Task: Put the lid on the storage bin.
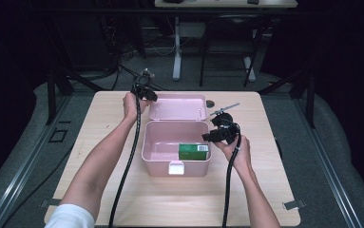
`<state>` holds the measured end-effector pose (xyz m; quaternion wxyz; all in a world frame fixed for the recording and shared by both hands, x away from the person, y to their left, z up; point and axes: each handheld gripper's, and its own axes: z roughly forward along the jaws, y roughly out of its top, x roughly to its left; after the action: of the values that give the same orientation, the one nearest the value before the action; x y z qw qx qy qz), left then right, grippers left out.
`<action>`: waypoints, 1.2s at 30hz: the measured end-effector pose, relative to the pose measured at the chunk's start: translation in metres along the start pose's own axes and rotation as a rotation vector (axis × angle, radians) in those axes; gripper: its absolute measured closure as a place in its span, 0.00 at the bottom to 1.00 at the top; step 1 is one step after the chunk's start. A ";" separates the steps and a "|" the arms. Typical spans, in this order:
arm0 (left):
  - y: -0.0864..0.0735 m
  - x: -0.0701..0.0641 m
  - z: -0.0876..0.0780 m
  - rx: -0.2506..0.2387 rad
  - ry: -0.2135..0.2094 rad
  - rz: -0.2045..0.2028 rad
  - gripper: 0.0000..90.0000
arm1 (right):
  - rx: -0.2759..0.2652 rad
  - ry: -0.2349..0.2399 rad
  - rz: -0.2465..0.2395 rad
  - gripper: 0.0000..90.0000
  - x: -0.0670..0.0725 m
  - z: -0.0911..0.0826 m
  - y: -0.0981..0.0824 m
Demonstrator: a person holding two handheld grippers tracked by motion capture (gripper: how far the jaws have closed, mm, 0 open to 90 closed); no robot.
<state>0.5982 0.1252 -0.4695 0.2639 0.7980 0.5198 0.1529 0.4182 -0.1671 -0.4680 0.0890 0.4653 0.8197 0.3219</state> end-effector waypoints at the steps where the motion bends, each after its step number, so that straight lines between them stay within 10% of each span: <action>1: 0.000 -0.001 0.001 -0.004 0.008 -0.001 0.77 | -0.002 -0.001 -0.002 0.70 0.000 0.000 0.000; 36: -0.003 -0.003 -0.004 -0.099 0.046 -0.024 0.93 | -0.024 -0.016 0.024 0.69 0.002 0.004 -0.004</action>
<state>0.5932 0.1245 -0.4679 0.2926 0.7739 0.5272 0.1936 0.4164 -0.1654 -0.4732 0.0971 0.4765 0.8094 0.3293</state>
